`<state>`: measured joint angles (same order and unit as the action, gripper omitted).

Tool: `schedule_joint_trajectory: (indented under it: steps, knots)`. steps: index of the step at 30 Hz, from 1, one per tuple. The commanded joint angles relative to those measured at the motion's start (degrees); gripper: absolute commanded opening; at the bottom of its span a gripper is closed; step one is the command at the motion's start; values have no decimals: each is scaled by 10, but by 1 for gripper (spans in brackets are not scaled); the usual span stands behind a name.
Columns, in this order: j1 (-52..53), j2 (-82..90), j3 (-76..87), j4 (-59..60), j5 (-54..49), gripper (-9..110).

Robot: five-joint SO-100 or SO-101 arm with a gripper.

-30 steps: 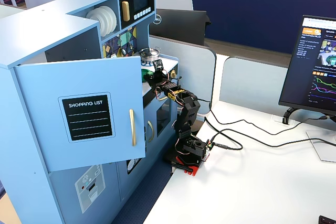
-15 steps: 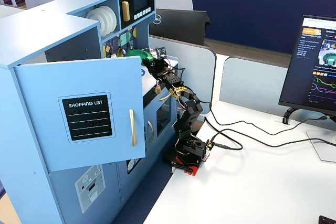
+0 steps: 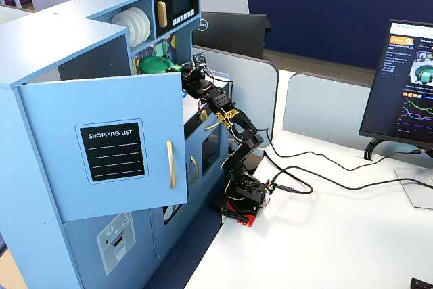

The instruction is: Pick up the lid from the counter and put it on the green recipient

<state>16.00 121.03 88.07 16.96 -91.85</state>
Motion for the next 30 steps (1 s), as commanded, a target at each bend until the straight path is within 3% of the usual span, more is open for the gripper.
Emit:
schedule_joint_trajectory:
  steps: [1,11,30]
  knots:
    - [-43,29,-57,12,-13,0]
    - [-107,19,-63,41,-36,0]
    - [-128,-31,-62,68,-47,0]
